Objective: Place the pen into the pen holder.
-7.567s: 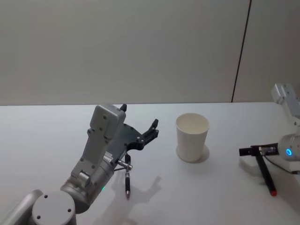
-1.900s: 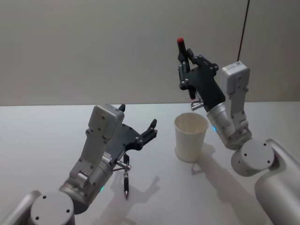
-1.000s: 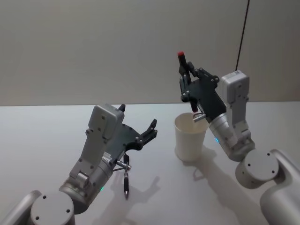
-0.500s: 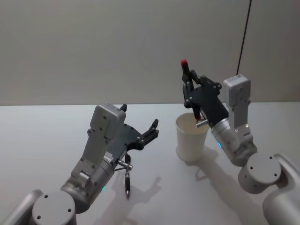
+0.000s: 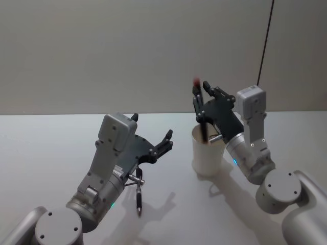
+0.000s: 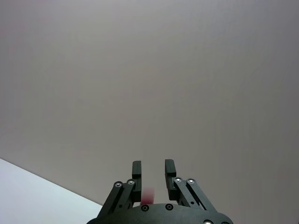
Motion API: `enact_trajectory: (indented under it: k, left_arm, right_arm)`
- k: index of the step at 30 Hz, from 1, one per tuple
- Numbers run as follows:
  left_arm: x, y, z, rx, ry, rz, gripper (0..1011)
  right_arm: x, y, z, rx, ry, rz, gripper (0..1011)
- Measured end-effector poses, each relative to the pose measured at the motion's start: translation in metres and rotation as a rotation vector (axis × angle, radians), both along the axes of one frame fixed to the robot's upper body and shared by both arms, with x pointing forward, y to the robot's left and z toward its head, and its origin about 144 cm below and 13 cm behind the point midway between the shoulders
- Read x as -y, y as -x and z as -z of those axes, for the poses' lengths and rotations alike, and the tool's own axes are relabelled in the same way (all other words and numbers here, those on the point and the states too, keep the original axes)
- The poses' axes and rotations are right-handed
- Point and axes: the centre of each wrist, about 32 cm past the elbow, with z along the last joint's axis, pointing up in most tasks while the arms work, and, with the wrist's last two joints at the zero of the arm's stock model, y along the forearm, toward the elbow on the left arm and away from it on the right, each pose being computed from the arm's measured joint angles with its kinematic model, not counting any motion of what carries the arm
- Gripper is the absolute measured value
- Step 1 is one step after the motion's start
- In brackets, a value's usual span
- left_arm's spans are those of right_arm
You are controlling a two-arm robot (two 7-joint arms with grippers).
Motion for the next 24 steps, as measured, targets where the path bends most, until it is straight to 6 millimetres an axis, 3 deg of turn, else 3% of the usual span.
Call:
enact_trajectory:
  k: [24]
  left_arm:
    - [0.0000,0.0000,0.0000,0.000,0.000,0.000,1003]
  right_arm:
    - [0.0046,0.0031,0.0072,-0.025,0.014,0.011,976]
